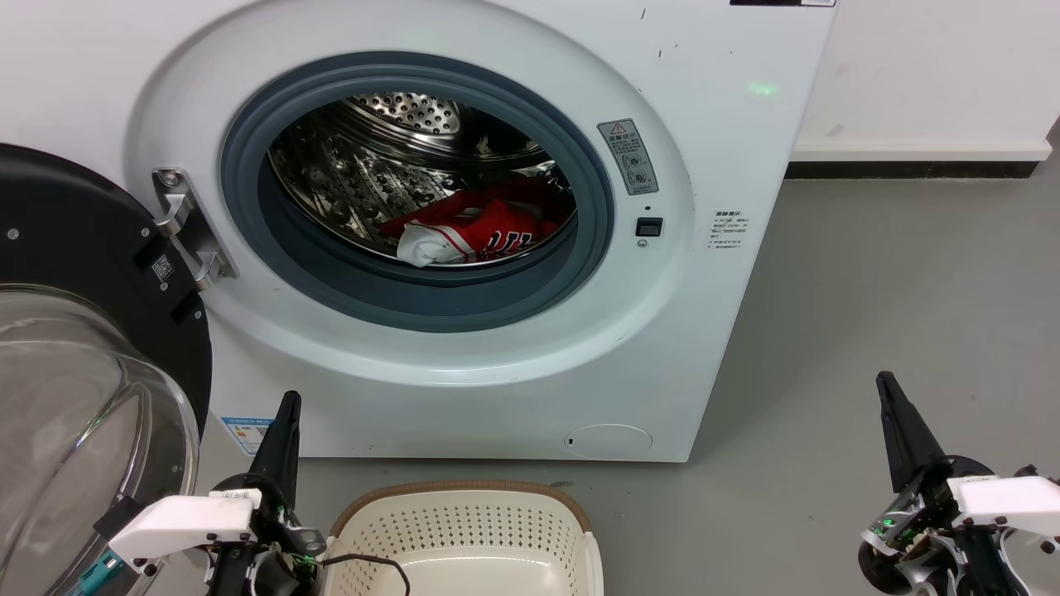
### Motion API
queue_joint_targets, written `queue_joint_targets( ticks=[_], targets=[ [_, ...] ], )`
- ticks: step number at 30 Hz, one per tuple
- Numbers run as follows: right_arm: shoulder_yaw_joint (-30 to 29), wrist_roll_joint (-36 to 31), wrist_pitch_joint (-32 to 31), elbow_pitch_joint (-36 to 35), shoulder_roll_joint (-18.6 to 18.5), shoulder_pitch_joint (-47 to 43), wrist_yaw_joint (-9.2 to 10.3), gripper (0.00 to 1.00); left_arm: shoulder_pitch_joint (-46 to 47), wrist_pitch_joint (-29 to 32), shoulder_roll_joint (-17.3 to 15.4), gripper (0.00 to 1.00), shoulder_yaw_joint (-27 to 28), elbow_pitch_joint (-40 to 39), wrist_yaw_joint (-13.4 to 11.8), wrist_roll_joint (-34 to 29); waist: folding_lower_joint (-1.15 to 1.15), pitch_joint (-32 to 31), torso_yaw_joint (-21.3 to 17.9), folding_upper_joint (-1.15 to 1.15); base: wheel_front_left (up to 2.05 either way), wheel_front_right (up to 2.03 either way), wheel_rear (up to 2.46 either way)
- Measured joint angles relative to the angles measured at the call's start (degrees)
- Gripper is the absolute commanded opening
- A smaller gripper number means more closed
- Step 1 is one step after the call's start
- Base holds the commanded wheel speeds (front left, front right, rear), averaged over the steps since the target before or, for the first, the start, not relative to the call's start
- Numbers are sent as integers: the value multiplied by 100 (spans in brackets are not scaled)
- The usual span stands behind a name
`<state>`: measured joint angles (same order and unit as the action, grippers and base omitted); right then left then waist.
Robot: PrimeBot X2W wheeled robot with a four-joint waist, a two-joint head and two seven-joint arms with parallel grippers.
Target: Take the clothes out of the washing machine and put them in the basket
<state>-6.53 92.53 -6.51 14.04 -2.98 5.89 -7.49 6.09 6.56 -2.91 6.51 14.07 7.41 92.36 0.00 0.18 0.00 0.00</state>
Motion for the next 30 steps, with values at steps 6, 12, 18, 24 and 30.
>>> queue_joint_targets(
  ticks=[6,12,18,24,30],
  targets=[
    [0,0,0,0,0,0,0,0,0,0,0,0,0,0,0,0,0,0,0,0,0,0,0],
    [0,0,0,0,0,0,0,0,0,0,0,0,0,0,0,0,0,0,0,0,0,0,0],
    [0,0,0,0,0,0,0,0,0,0,0,0,0,0,0,0,0,0,0,0,0,0,0],
    [1,2,0,42,1,-27,0,100,-24,-1,3,100,-8,47,-2,-1,0,0,0,0,0,0,0],
    [67,-2,103,103,4,-196,0,100,-178,-107,19,100,-99,126,-9,-35,0,1,-2,0,0,0,0]
  ],
)
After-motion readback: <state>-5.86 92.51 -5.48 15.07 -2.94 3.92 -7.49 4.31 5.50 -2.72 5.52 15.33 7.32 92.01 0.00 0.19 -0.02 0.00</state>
